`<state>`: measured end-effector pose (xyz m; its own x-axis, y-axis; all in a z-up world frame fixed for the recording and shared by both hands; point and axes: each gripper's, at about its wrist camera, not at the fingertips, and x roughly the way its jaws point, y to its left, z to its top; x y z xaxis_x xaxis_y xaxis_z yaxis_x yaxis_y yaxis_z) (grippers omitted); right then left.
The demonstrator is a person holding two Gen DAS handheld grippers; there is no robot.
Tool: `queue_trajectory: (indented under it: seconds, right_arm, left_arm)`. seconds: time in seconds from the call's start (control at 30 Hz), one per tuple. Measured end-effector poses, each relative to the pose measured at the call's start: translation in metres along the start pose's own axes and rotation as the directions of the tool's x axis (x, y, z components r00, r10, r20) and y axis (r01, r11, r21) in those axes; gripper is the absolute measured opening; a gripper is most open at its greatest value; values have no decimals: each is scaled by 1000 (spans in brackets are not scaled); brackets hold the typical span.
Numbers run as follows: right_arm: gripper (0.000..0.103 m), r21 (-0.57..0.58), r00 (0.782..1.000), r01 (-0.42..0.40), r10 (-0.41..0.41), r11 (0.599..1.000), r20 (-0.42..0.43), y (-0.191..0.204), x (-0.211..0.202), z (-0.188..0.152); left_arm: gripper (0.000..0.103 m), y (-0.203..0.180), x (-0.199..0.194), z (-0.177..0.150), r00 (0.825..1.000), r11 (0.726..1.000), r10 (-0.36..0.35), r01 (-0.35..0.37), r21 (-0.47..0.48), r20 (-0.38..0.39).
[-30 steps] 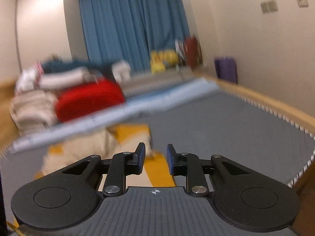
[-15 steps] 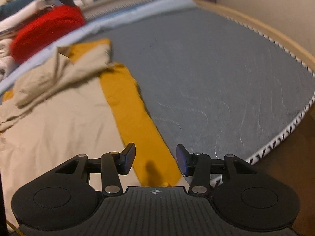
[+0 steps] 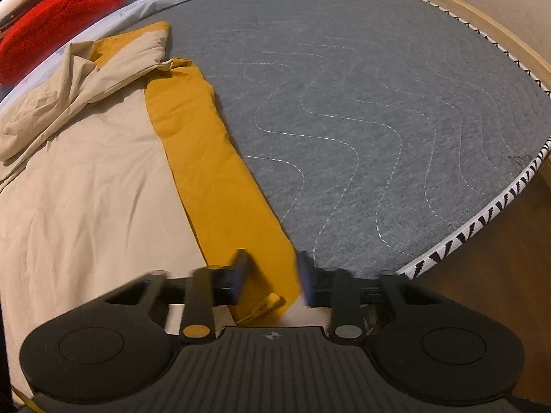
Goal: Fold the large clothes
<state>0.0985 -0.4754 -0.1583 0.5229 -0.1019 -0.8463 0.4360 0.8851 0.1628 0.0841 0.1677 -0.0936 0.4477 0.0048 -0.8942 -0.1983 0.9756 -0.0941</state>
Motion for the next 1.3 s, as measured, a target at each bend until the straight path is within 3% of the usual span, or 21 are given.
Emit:
queue_trajectory:
  seconds: [0.07,0.2,0.27,0.33,0.4,0.43,0.63,0.67,0.77,0.9,1.0,1.03,1.07,1.17,1.3]
  right_arm:
    - [5,13,1000,-20,20,1000,18,-3,-6,-1]
    - [4,27,998,-52,51,998,41,-6,-14,-1]
    - [9,36,998,-53,52,998,30,-7,-13,-1]
    - [12,49,999,-36,35,998,16,-9,-9,-1]
    - [30,49,1000,-12,12,999,2,-9,-3,-2]
    - [32,46,1000,-4,4,999,-7,-9,0,-2]
    - [35,10,1000,13,-13,1000,-2,-1,3,-2]
    - [35,12,1000,12,-12,1000,1,-1,2,-1]
    - [35,12,1000,18,-19,1000,5,-2,3,-1]
    - [36,2,1000,26,-26,1000,1,0,6,-2]
    - [39,-28,999,34,-34,999,-4,5,9,-3]
    - [39,-42,999,37,-37,998,-3,7,10,-3]
    - [35,-56,999,40,-40,998,0,9,10,-4]
    - [14,-82,1000,21,-20,996,13,11,8,-3]
    - [6,-99,999,1,3,995,44,14,-3,-4]
  left_arm:
    - [1,3,-6,0,1000,1000,-16,17,-24,16]
    - [6,9,-4,2,998,995,-61,60,-85,-10]
    - [19,10,1,2,997,992,-75,71,-104,-35]
    - [22,8,3,1,998,995,-42,39,-92,-37]
    - [23,9,5,1,999,995,-30,26,-92,-36]
    - [23,9,5,0,999,995,-28,24,-92,-36]
    - [27,11,2,0,1000,995,-9,8,-96,-9]
    - [37,12,1,1,1000,995,0,0,-99,2]
    - [50,15,-1,2,999,992,50,-47,-113,21]
    - [51,14,8,2,999,994,31,-34,-108,-27]
    - [54,3,12,-1,998,998,56,-57,-31,-19]
    - [54,0,12,-2,998,998,66,-66,-10,-12]
    - [47,-3,12,-2,998,998,69,-69,11,-3]
    - [11,-9,7,-4,998,997,53,-54,63,26]
    - [5,-20,-6,-6,997,993,43,-50,104,70]
